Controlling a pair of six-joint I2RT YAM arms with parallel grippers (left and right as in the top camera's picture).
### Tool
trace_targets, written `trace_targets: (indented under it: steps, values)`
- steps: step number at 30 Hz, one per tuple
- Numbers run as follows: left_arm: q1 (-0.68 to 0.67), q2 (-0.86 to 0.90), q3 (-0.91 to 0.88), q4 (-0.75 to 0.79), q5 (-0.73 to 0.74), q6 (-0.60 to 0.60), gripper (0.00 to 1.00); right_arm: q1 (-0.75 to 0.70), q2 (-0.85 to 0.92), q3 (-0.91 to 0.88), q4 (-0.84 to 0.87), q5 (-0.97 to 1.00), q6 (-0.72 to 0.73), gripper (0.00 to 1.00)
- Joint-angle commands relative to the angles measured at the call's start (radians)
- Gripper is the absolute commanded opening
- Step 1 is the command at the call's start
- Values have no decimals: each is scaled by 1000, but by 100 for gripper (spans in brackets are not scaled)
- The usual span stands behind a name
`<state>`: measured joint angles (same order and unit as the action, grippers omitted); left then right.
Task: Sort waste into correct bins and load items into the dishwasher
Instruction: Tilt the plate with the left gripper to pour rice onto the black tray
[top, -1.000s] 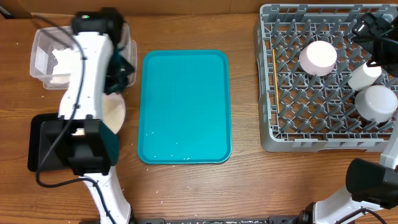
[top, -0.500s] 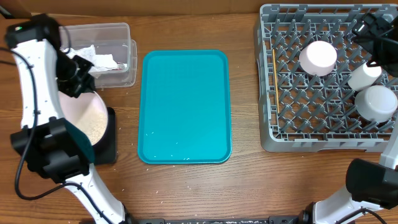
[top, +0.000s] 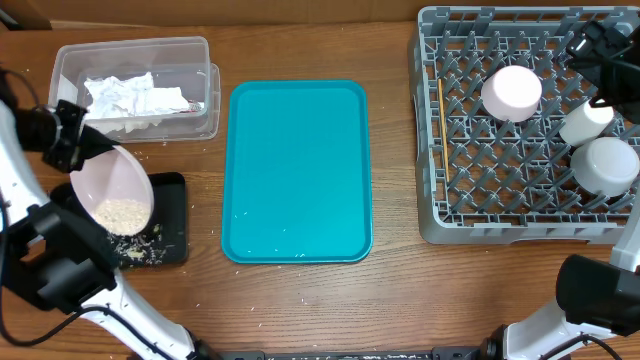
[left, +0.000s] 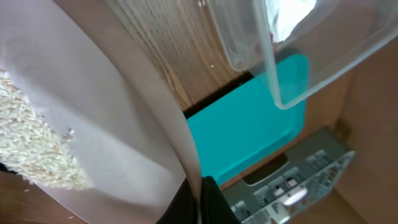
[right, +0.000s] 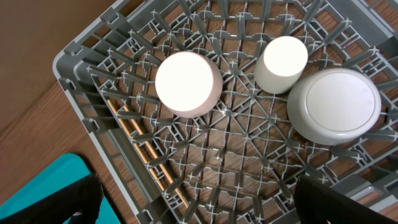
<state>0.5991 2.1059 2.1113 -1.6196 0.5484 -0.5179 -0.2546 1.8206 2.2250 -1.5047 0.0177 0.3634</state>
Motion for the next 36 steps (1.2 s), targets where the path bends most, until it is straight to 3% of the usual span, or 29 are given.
trace_targets:
  steps: [1,24,29,36]
  values:
    - [44,-18,10,-6,130,90,4,-3,-16,14,3,7,4,100]
    - [267,-7,-40,-71,394,268,4,-3,-16,14,2,7,4,100]
    - [309,-6,-120,-70,437,327,4,-3,-16,14,2,7,4,100]
    - [333,-6,-286,-57,634,459,4,-3,-16,14,3,7,4,100]
